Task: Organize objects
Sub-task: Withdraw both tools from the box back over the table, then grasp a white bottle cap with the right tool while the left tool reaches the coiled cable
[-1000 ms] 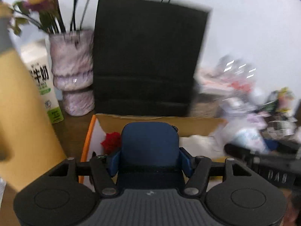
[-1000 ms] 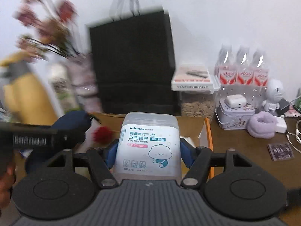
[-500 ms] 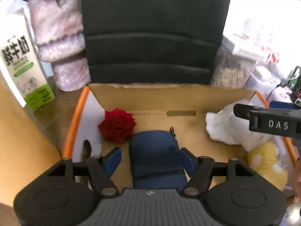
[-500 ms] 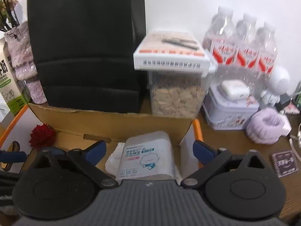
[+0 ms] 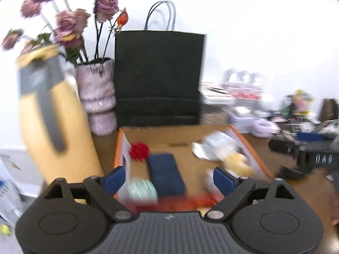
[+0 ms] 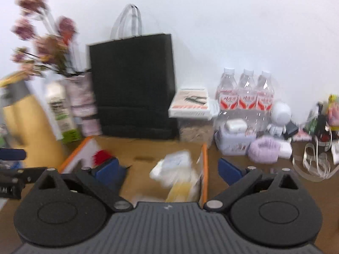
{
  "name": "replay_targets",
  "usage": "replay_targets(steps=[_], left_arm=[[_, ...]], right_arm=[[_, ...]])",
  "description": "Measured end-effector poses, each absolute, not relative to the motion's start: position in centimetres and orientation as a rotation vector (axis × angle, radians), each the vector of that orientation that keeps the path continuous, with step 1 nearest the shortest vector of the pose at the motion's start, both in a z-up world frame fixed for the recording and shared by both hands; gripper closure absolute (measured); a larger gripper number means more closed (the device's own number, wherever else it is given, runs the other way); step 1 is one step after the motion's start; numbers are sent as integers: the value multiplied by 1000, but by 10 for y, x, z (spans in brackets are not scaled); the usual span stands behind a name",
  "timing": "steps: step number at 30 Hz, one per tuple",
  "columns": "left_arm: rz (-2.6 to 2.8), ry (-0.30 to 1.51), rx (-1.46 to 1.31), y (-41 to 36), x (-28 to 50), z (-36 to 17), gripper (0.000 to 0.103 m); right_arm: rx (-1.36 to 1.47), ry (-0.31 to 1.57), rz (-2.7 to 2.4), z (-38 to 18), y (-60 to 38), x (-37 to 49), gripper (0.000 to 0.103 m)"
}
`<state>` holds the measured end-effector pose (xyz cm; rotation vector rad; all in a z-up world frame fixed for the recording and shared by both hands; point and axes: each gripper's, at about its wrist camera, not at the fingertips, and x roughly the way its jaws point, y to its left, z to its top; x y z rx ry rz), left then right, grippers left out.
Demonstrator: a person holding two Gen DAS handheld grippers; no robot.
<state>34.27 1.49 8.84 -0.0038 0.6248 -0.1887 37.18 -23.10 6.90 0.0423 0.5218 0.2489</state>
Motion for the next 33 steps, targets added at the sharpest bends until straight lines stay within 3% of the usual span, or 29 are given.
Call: replay_targets(steps=[9,15,19,25,29,33], left_arm=[[-239,600,-128,34,120,20,10],[-227,602,-12,44,60,14,9],[-182,568,-77,50,68,16,6],[-237,627,-88,35,104,-5,6],[-323,635,-9,7,150,-24,0],[-323,621,65,-23,214,-46,0]], right_arm=[[24,537,323,-2,-233,127,0],[39,584,391,3,-263,47,0],[47,510,263,14,-268,57,0],[56,554,259,-9,-251,95,0],[37,574,257,-23,-244,129,0],[4,557,263,-26,-238,179,11]])
